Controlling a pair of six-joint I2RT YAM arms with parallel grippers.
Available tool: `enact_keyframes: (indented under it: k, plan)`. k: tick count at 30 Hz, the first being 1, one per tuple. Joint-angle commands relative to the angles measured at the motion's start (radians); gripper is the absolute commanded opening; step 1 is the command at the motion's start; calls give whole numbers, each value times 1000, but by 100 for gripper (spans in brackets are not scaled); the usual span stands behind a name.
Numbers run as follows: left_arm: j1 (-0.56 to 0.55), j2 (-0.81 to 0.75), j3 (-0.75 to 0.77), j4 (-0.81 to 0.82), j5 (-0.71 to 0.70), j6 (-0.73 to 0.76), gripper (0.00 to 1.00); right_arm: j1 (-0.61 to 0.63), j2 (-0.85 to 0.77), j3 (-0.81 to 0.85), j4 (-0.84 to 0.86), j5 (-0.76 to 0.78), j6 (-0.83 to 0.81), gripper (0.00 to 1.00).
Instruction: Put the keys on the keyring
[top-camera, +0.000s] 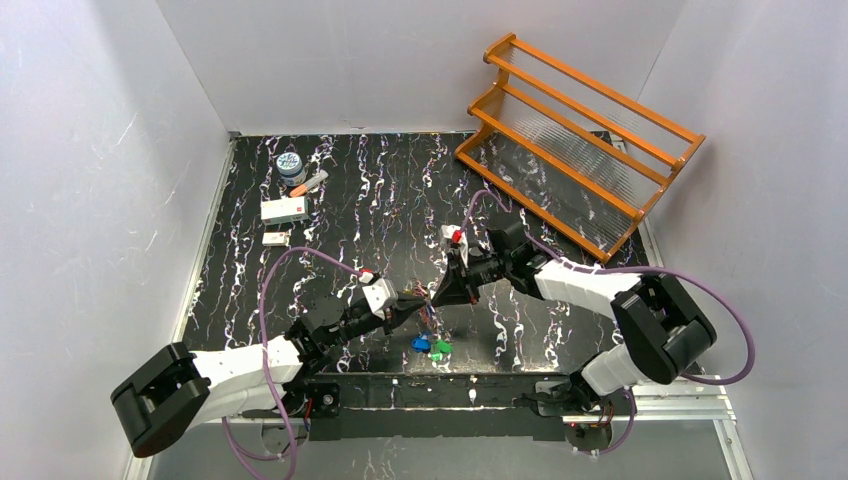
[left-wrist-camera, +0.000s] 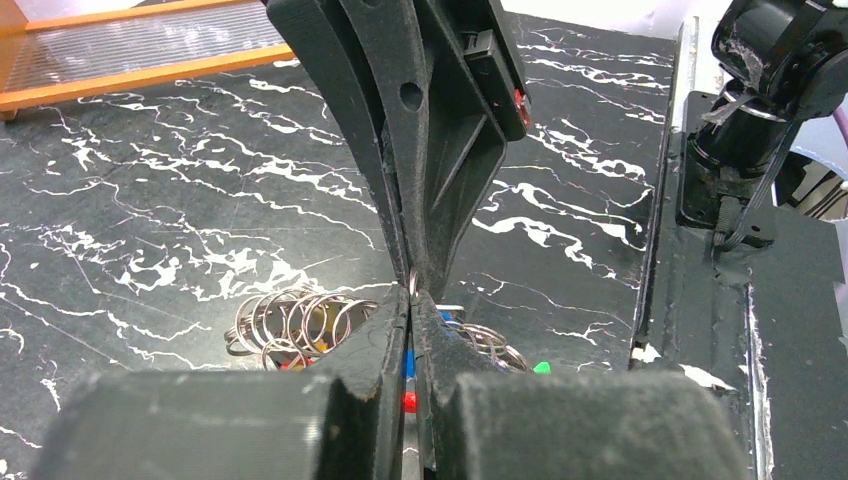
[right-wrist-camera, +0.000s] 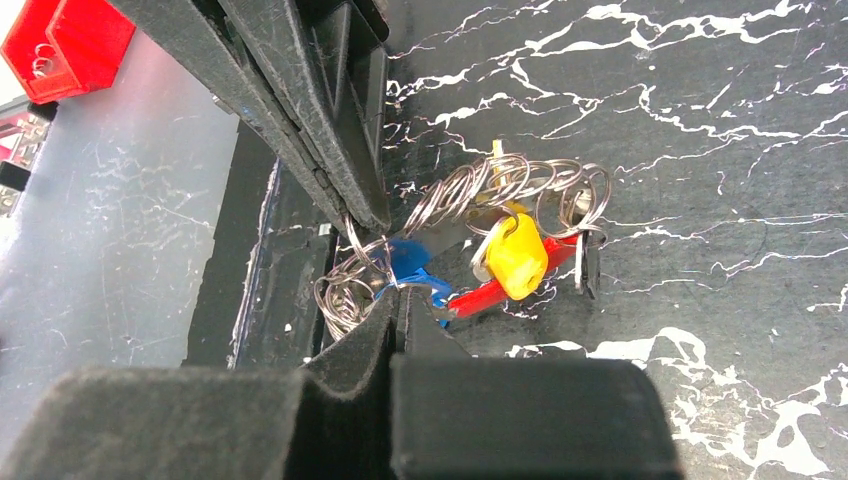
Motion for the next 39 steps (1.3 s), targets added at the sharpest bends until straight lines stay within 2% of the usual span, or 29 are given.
enact_keyframes:
  k: [1, 7, 8, 11, 15, 17, 21, 28, 31, 37, 39]
  plan:
    - [-4, -19, 20, 83, 9, 0, 0, 2, 36, 50, -27, 20, -23, 1]
    - [-4, -22, 20, 83, 12, -1, 0, 43, 12, 84, -101, 70, -104, 1]
    - [-4, -23, 19, 82, 12, 0, 0, 43, 1, 79, -99, 76, -106, 3]
    - [-5, -26, 15, 83, 10, 0, 0, 43, -49, 58, -87, 100, -114, 20]
    - [-4, -24, 16, 82, 16, 0, 0, 43, -133, 16, -48, 121, -119, 34]
    - [-4, -21, 17, 82, 21, -1, 0, 43, -169, -10, -6, 120, -106, 38]
    - [-4, -13, 21, 83, 24, -1, 0, 42, -196, -44, 76, 88, -71, 40]
    - [-4, -17, 14, 82, 25, -33, 0, 49, -131, -27, 108, 65, -50, 36]
    - [-5, -15, 14, 85, 23, -33, 0, 55, -111, -15, 101, 52, -55, 27]
    - [-5, -5, 20, 84, 36, -34, 0, 57, -100, -14, 99, 50, -55, 2]
    - [-4, -1, 20, 84, 37, -35, 0, 57, -101, -10, 89, 51, -60, 1]
